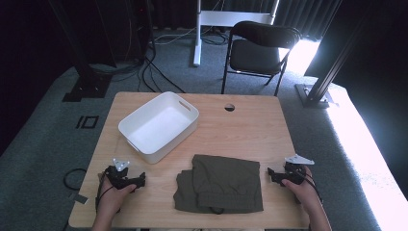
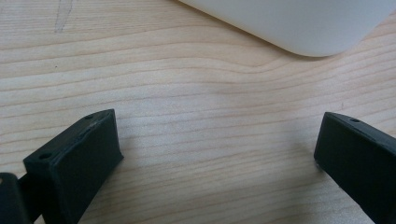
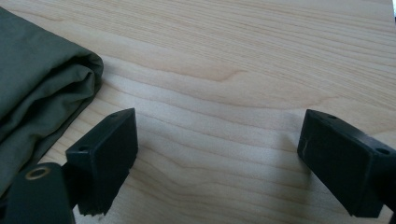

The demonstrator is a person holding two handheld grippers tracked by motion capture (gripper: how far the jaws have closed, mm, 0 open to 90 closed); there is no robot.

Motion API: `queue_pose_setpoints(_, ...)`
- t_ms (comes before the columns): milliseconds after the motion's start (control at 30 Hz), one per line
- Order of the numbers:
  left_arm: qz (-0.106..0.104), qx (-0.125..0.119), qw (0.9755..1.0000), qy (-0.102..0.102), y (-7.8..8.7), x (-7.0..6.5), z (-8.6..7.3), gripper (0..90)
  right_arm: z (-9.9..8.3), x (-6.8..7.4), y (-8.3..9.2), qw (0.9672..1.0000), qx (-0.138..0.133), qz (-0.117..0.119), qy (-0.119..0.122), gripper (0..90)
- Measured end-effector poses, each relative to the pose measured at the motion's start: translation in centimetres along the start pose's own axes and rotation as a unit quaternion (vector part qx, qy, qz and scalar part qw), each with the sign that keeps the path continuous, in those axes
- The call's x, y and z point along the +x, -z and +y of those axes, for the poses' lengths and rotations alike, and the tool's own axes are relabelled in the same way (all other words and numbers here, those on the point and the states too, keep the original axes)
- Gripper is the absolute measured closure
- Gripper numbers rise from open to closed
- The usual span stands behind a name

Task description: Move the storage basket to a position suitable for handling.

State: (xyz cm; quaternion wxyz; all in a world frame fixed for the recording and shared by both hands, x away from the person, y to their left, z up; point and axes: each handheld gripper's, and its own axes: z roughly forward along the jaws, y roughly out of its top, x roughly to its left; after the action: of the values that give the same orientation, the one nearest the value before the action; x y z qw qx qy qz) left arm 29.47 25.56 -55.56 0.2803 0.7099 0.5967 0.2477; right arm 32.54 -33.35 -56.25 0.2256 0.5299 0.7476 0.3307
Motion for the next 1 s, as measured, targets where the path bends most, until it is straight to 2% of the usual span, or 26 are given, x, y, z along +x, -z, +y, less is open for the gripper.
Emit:
queue_pose_setpoints(300,-0.011,-0.005,0.9999,0.005,0.3,0.7,-0.2,1.6,0.4,-0.1,-0.4,1.0,0.0,0.0,0.001,11.9)
queue_pose_setpoints(400,-0.014,-0.005,0.9999,0.007,0.4,1.0,-0.3,1.6,0.8,-0.2,-0.7,0.9999,-0.007,0.007,-0.009,12.0)
queue_pose_setpoints(533,-0.011,-0.005,0.9999,0.009,0.4,1.3,-0.2,1.6,1.4,-0.2,-1.0,0.9999,-0.01,0.004,0.001,12.0)
queue_pose_setpoints(633,-0.01,-0.006,0.9999,0.008,0.4,1.4,0.1,1.6,2.4,-0.1,-1.2,0.9998,-0.017,0.009,-0.002,12.0)
queue_pose_setpoints(767,-0.008,-0.01,0.9999,0.008,0.4,1.4,0.6,1.6,3.0,0.0,-1.3,0.9997,-0.022,0.01,0.001,12.0)
queue_pose_setpoints(833,-0.01,-0.013,0.9998,0.011,0.4,1.3,0.9,1.6,4.1,0.4,-1.7,0.9993,-0.033,0.019,-0.001,12.0)
queue_pose_setpoints(1000,-0.011,-0.02,0.9997,0.004,0.6,1.2,1.8,1.6,5.9,1.5,-2.6,0.9986,-0.043,0.031,-0.007,12.0)
